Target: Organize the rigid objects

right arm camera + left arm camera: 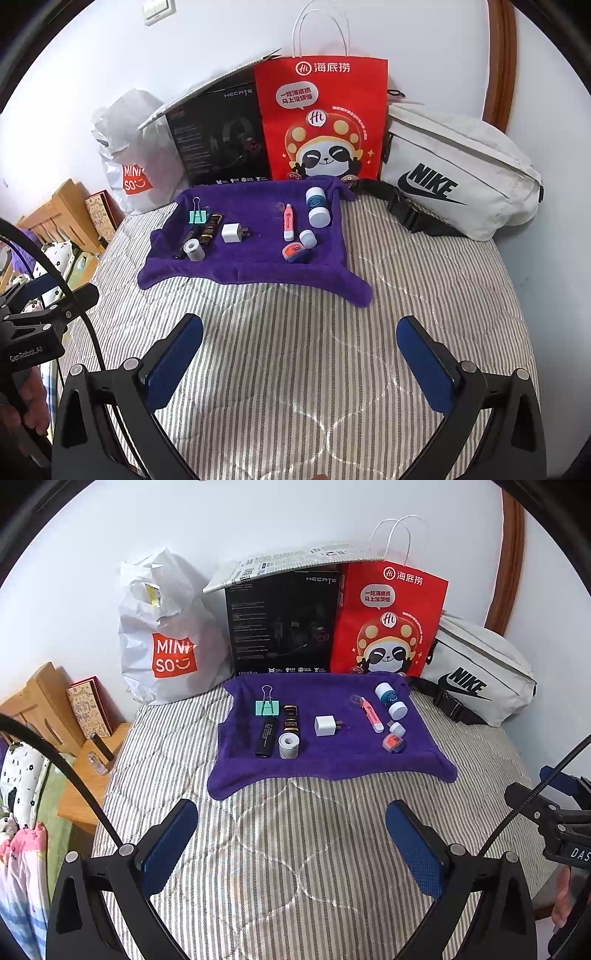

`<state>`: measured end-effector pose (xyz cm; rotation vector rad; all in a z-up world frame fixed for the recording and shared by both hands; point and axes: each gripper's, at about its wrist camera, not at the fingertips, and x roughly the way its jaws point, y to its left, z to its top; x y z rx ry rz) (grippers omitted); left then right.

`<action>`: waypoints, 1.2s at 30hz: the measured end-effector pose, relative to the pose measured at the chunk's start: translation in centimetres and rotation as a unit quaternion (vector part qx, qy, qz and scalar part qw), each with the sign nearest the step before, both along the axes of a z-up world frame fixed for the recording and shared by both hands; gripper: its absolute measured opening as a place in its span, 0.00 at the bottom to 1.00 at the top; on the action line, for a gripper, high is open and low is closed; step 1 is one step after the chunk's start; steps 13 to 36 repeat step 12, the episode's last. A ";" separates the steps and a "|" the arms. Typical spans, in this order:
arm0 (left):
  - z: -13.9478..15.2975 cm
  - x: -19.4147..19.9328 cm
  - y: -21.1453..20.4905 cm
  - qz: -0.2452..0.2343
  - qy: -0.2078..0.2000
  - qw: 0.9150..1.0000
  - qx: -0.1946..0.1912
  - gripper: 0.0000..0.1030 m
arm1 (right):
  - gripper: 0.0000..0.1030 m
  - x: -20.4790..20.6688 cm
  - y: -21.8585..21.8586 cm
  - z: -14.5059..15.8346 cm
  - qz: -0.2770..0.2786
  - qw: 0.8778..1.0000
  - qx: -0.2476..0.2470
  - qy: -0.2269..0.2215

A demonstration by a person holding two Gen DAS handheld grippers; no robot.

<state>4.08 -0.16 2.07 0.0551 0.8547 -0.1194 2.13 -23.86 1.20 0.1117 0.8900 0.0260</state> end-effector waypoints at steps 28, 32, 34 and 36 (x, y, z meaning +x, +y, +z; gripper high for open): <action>0.3 -0.1 0.0 -0.002 -0.012 1.000 0.004 1.00 | 1.00 0.1 0.3 -0.2 0.002 1.000 -0.001 0.003; 0.3 -0.1 0.0 -0.002 -0.012 1.000 0.004 1.00 | 1.00 0.1 0.3 -0.2 0.002 1.000 -0.001 0.003; 0.3 -0.1 0.0 -0.002 -0.012 1.000 0.004 1.00 | 1.00 0.1 0.3 -0.2 0.002 1.000 -0.001 0.003; 0.3 -0.1 0.0 -0.002 -0.012 1.000 0.004 1.00 | 1.00 0.1 0.3 -0.2 0.002 1.000 -0.001 0.003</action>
